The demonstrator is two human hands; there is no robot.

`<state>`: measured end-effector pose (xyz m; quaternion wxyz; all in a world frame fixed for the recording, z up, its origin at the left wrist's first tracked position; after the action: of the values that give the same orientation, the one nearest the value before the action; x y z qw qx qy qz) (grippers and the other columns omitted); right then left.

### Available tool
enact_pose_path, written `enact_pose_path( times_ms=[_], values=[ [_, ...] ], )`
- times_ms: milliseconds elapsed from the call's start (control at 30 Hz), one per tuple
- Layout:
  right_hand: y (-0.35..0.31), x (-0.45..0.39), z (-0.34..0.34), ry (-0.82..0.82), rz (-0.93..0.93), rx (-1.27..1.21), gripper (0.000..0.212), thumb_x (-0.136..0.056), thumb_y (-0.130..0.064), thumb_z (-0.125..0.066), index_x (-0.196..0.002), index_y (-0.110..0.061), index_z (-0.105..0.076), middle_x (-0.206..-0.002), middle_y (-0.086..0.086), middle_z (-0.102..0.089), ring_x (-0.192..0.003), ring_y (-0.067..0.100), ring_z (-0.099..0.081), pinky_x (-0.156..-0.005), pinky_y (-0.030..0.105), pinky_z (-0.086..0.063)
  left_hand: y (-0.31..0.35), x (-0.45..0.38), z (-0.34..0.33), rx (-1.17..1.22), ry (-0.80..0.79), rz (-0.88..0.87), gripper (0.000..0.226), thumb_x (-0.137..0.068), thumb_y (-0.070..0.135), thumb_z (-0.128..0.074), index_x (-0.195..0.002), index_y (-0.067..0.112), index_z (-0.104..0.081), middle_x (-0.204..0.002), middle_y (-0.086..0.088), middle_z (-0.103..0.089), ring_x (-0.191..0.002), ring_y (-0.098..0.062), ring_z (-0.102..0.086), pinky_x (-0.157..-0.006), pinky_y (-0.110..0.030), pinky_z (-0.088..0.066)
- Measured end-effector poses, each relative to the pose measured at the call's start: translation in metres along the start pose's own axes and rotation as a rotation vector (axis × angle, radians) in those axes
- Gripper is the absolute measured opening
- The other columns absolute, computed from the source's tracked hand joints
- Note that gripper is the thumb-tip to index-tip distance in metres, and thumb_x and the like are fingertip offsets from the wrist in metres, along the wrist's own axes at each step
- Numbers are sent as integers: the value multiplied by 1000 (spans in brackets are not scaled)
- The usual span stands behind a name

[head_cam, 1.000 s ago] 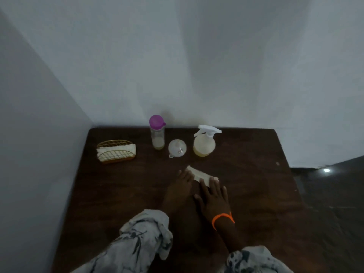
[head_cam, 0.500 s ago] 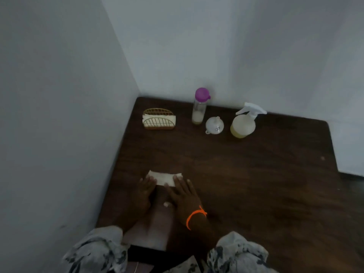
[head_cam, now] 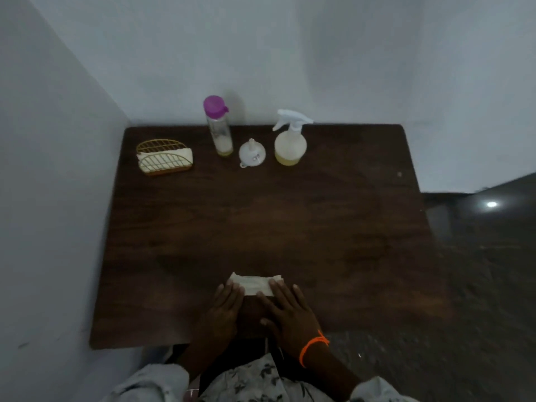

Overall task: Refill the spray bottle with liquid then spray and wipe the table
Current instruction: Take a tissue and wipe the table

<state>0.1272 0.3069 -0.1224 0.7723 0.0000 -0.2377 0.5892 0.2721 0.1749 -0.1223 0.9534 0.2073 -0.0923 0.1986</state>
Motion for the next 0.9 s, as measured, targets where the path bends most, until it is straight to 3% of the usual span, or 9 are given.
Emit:
enact_pose_path(
  times_ms=[133, 300, 367, 533, 700, 800, 900],
  values=[
    [48, 38, -3, 20, -139, -65, 62, -100, -58, -39, -156, -42, -18, -166, 2, -18, -154, 21, -13, -120, 48, -17, 59, -28, -10, -55, -138, -72, 63, -77, 16, -43, -135, -4, -59, -140, -22, -59, -138, -37, -48, -120, -45, -18],
    [112, 65, 11, 55, -286, -100, 60, -99, -57, -39, -155, -41, -24, -166, 4, -18, -154, 22, -16, -121, 48, -15, 120, -90, -13, -230, -238, -173, 60, -82, 22, -39, -131, -3, -64, -136, -21, -63, -133, -38, -55, -114, -51, -35],
    [136, 63, 19, 67, -339, -93, 61, -98, -57, -38, -155, -39, -25, -165, 5, -17, -153, 24, -17, -121, 49, -14, 136, -119, -8, -277, -231, -199, 58, -86, 22, -36, -129, -2, -66, -133, -20, -65, -132, -37, -56, -112, -51, -44],
    [167, 30, 49, 57, -407, -91, 63, -97, -62, -31, -155, -40, -25, -166, 4, -15, -154, 24, -13, -123, 47, -11, 140, -168, 14, -317, -168, -150, 59, -89, 22, -29, -129, 2, -67, -133, -17, -66, -132, -32, -57, -115, -49, -41],
    [134, -12, 63, 34, -291, -80, 61, -98, -59, -32, -154, -37, -30, -165, 8, -20, -153, 28, -17, -123, 48, -13, 103, -155, 37, -257, -41, -26, 59, -81, 23, -33, -121, 2, -71, -125, -17, -70, -125, -32, -62, -114, -46, -42],
    [91, -27, 56, 1, -129, -62, 58, -99, -56, -35, -153, -35, -34, -163, 11, -26, -151, 32, -24, -121, 51, -22, 64, -120, 39, -201, 12, 73, 54, -79, 20, -38, -116, 2, -73, -120, -16, -72, -120, -33, -65, -117, -43, -27],
    [48, -24, 39, -28, 31, -25, 58, -96, -55, -43, -149, -32, -40, -160, 12, -34, -147, 33, -32, -117, 49, -19, 26, -67, 23, -132, 20, 158, 52, -78, 20, -42, -112, -1, -75, -119, -19, -72, -117, -36, -67, -122, -40, -12]
  ],
)
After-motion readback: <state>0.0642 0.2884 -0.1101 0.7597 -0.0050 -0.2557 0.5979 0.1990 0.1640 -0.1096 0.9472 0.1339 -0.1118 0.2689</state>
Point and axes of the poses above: each hand's wrist, its own x-axis away from the middle knuckle, its own z-axis out of the back of the hand, y = z × x, the point moved 5 cm from there along -x, towards the middle knuckle
